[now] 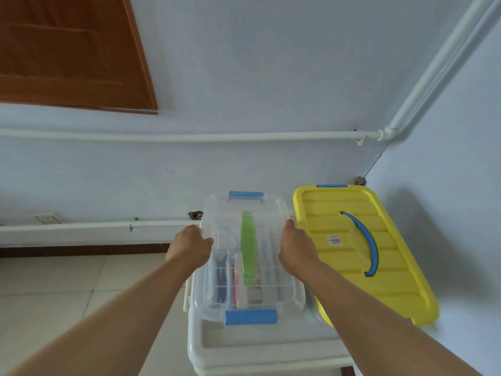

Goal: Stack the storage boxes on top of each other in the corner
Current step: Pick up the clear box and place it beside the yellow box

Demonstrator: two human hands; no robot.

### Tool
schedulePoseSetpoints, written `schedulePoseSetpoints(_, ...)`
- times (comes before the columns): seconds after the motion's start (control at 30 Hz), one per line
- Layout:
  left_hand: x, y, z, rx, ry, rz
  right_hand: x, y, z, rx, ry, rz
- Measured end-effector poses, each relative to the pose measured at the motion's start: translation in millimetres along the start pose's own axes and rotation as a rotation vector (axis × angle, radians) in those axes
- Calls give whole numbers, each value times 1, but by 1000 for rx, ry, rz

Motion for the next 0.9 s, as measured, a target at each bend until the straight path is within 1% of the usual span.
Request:
schedulePoseSetpoints(0.17,-2,4,2,-2,-3,5,0,6,2,-37,32,-2)
schedulePoseSetpoints(0.37,-10,9,2,69,31,50,-13,11,3,-54,27,21)
schedulePoseSetpoints(0.47,-18,12,-1,86,71,90,-25,8,3,-35,-26,-10)
schedulePoseSetpoints(0.57,-30,13,-2,81,117,128,-42,4,-2,52,-75,-36)
schedulePoseSetpoints(0.67,-48,12,-4,104,180,153,-63,4,-10,137,-160,14)
schedulePoseSetpoints(0.7,-55,13,-6,110,202,176,-70,8,-11,123,-210,62)
schedulePoseSetpoints(0.8,-77,24,-8,107,227,287,-90,27,-12,-29,-332,188)
schedulePoseSetpoints(0.83,-84,28,-8,103,225,327,-93,33,-13,-68,-343,197)
schedulePoseSetpoints(0.9,-93,36,-6,109,215,388,-96,42,-12,-124,-345,165)
Point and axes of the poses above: each hand's wrist, its own x-axis towards the middle knuckle, its own y-axis out of the palm, z = x × y, the point moved 6 cm from there along x, towards the middle knuckle, and after that the axes turned 11 degrees about y, right-handed, at the moved point
